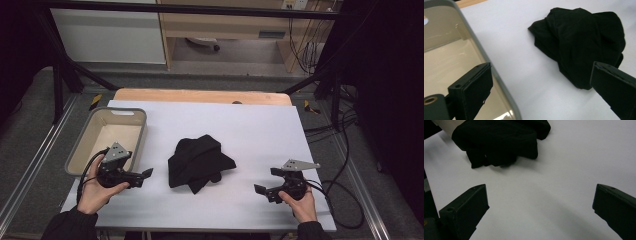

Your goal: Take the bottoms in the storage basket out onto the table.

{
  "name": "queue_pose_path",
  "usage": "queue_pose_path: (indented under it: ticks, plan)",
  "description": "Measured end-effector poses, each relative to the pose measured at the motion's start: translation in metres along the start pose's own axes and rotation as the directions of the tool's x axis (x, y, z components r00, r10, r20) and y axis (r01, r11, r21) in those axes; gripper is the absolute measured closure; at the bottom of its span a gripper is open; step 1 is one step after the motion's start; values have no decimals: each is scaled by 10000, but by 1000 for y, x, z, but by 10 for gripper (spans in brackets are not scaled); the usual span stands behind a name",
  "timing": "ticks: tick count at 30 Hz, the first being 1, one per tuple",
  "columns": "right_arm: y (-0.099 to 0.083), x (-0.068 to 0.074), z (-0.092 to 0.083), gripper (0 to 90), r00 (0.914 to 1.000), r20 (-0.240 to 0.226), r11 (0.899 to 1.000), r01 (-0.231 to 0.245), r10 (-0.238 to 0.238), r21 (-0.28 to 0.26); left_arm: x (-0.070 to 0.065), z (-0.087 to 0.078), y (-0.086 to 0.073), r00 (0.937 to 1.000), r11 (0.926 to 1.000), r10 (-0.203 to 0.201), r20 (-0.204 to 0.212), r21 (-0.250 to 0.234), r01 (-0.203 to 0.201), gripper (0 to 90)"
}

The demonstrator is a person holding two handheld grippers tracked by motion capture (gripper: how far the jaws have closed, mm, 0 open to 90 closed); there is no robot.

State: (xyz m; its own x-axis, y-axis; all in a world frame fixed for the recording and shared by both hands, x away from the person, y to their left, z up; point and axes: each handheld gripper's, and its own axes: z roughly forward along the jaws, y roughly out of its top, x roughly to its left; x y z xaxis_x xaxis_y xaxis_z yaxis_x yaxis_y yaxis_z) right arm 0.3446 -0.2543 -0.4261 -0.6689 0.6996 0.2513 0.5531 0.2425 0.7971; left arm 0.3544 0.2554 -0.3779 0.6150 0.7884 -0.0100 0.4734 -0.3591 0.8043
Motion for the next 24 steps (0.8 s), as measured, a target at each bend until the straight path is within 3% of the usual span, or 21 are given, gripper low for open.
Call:
queue_pose_path:
  ticks: [24]
  plan:
    - [0, 0, 0, 7, 10000, 18, 10000, 1, -1, 2, 10, -3, -10, 9998, 9997, 136, -147, 223, -133, 34]
